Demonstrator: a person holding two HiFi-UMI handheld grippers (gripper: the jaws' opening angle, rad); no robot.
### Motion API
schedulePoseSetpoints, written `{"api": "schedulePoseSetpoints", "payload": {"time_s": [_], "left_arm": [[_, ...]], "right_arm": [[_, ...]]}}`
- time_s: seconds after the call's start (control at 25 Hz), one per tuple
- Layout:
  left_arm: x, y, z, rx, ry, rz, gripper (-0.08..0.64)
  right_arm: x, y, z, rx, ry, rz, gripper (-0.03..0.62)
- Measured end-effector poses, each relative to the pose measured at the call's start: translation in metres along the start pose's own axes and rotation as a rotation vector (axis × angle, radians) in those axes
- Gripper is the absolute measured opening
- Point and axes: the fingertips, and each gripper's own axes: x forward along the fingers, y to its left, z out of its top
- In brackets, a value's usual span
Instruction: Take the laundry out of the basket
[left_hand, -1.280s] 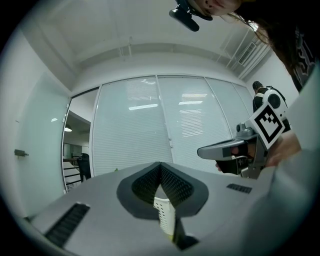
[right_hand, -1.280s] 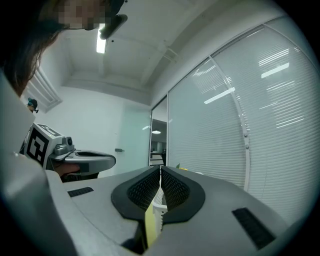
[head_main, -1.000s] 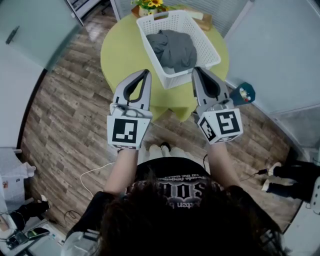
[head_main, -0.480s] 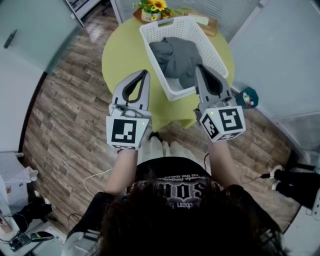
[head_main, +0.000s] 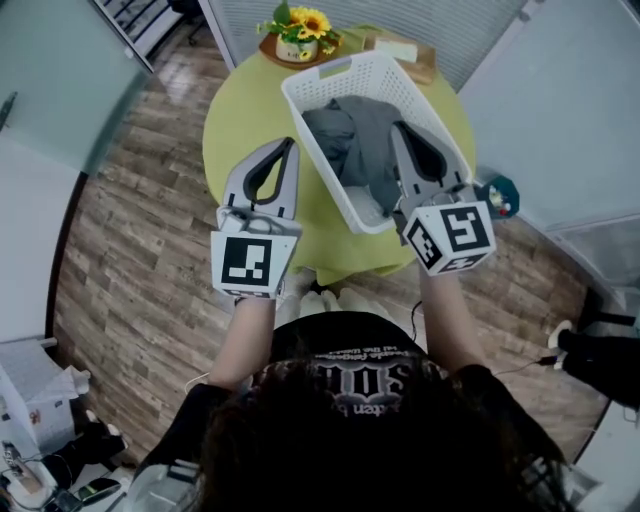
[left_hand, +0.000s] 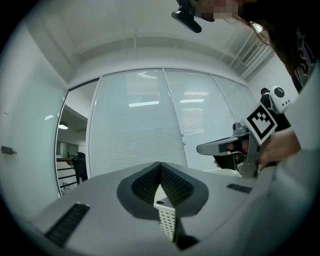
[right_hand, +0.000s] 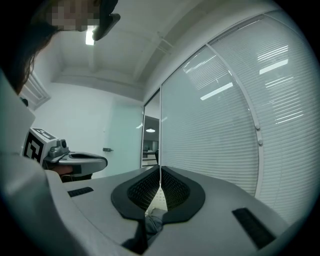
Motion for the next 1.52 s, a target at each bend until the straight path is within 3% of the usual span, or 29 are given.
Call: {"api": "schedulePoseSetpoints", "payload": {"time_s": [0.48,0.76,0.96,1.04,1.28,1.52], "left_arm": [[0.035,0.036,-0.016,-0.013,0.018,-0.041,-0.002],[0.056,0.043,-0.015,-0.016,0.023,-0.041,-0.002],[0.071,0.051,-0.019,-0.019,0.020,-0.026,-0.002],[0.073,0.054,-0.018,-0.022,0.023,-0.019,-0.002],[0.085,0.063,-0.022,-0.030,0.024,0.014,-0.002],[0.092,0.058,-0.020,-0.030,0.026,0.013,-0.002]], "right_arm": [[0.054,-0.016,-0.036,-0.036,0.112,-0.014,0.029],[0.077,-0.037,-0.075,-0.008,0.232,0.022,0.031],[0.096,-0.045,-0.119,0.033,0.371,0.108,0.040],[0.100,-0.046,-0.134,0.044,0.429,0.149,0.124],[0.108,-0.050,-0.175,0.068,0.562,0.223,0.286],[0.115,-0.048,-0.203,-0.041,0.642,0.269,0.384]]}}
